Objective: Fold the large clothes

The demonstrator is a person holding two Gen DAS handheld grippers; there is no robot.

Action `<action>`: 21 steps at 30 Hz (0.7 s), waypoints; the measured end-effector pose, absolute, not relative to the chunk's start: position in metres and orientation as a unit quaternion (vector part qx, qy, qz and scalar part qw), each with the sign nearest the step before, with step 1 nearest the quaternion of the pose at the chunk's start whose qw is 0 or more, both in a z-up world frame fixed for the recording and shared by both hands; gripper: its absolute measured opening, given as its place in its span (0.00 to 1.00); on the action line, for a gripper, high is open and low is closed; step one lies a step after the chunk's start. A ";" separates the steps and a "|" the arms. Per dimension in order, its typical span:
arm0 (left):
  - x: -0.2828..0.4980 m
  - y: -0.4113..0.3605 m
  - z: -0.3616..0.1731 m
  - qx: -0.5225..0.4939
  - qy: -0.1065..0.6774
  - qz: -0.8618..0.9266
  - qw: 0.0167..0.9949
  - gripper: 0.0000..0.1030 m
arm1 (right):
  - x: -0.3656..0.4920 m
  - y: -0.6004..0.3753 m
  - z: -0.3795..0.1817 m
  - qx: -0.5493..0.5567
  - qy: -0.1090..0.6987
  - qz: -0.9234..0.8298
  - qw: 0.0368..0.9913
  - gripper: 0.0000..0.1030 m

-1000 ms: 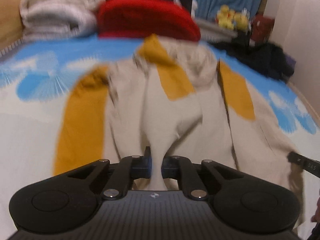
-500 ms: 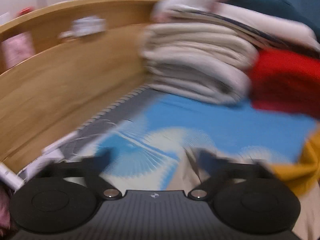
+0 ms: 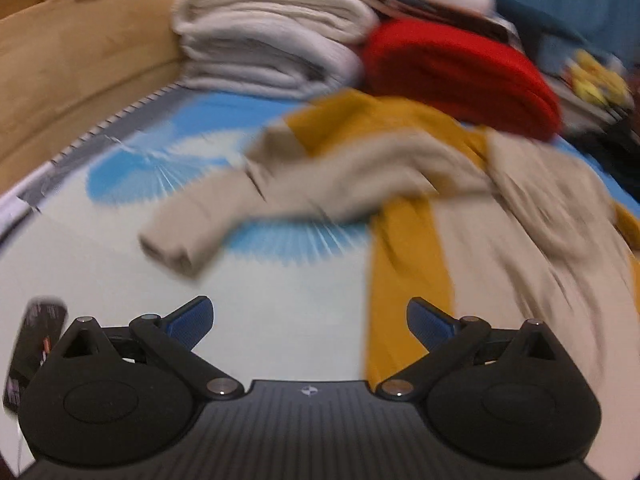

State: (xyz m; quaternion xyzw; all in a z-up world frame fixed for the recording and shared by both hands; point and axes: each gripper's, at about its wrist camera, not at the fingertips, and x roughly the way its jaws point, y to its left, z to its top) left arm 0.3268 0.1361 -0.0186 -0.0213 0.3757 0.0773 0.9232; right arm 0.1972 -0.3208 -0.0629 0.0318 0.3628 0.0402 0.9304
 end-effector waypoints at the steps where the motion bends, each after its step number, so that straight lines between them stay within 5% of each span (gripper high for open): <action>1: 0.302 0.126 -0.025 -0.016 0.380 0.063 0.923 1.00 | 0.185 -0.313 -0.065 0.022 0.369 0.057 0.927 0.94; 12: 0.201 0.093 -0.076 0.050 0.409 0.028 0.911 1.00 | 0.134 -0.270 -0.154 -0.076 0.465 0.041 0.881 0.96; 21: 0.197 0.100 -0.091 0.093 0.430 0.011 0.898 1.00 | 0.129 -0.320 -0.130 0.071 0.323 -0.065 0.941 0.92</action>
